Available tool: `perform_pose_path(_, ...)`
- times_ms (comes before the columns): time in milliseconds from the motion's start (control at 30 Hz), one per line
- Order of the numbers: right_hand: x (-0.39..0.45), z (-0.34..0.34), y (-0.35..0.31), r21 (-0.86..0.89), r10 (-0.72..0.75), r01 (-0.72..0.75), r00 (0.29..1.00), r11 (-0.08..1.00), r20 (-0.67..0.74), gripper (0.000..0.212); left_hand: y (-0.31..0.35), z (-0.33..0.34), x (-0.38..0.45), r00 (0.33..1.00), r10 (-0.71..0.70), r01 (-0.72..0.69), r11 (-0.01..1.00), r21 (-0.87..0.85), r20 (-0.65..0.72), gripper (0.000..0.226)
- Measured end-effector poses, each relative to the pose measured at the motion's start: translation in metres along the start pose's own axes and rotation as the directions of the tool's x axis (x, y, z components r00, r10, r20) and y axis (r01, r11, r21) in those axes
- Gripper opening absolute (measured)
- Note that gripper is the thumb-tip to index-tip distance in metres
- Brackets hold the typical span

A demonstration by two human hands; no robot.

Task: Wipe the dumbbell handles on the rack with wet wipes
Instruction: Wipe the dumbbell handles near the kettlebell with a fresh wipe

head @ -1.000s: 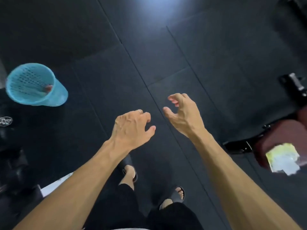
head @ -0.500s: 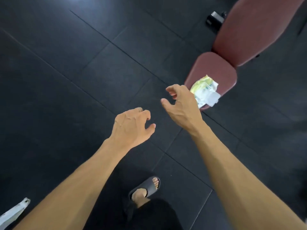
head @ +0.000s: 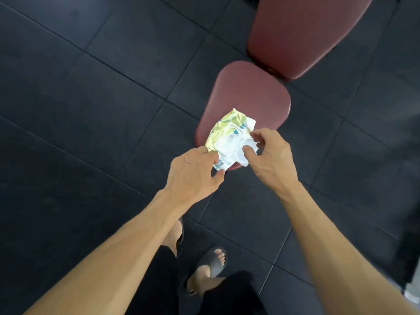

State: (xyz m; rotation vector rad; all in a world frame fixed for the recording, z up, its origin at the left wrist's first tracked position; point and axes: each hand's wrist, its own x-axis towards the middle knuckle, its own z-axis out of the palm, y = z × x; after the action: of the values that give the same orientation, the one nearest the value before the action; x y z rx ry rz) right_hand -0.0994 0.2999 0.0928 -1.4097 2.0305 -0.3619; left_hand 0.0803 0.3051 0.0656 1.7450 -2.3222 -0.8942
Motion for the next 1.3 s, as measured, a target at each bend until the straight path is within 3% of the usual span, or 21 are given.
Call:
perform_pose_path(167, 0.057, 0.012, 0.05, -0.015, -0.049, 0.05, 0.998, 0.999, 0.035, 0.03, 0.004, 0.057, 0.044, 0.995, -0.061, 0.064, 0.997, 0.042, -0.076, 0.026)
perform_pose_path(367, 0.111, 0.049, 0.094, -0.041, -0.29, 0.299, 0.946, 0.954, 0.142, 0.019, 0.008, 0.124, 0.073, 0.922, -0.217, 0.248, 0.967, 0.059, -0.32, 0.037)
perform_pose_path(600, 0.146, 0.074, 0.119, -0.112, -0.658, 0.679, 0.732, 0.725, 0.18, 0.011, 0.009, 0.163, 0.082, 0.843, -0.369, 0.381, 0.923, -0.05, -0.39, 0.049)
perform_pose_path(733, 0.159, 0.079, 0.116, -0.131, -0.725, 0.745, 0.667, 0.654, 0.172, 0.006, 0.004, 0.167, 0.082, 0.833, -0.367, 0.35, 0.929, -0.118, -0.413, 0.05)
perform_pose_path(967, 0.175, 0.081, 0.11, -0.118, -0.806, 0.884, 0.463, 0.453, 0.368, 0.007, -0.002, 0.166, 0.082, 0.832, -0.372, 0.348, 0.928, -0.136, -0.411, 0.048)
perform_pose_path(1133, 0.178, 0.086, 0.108, -0.127, -0.86, 0.936, 0.352, 0.328, 0.371, 0.014, -0.005, 0.163, 0.081, 0.838, -0.376, 0.341, 0.926, -0.159, -0.395, 0.048)
perform_pose_path(1233, 0.177, 0.092, 0.113, -0.168, -0.888, 0.949, 0.311, 0.268, 0.34, 0.011, -0.004, 0.161, 0.081, 0.838, -0.382, 0.337, 0.924, -0.182, -0.389, 0.047)
perform_pose_path(1300, 0.175, 0.095, 0.116, -0.176, -0.888, 0.943, 0.327, 0.283, 0.322, 0.009, -0.004, 0.16, 0.081, 0.839, -0.379, 0.33, 0.925, -0.187, -0.391, 0.046)
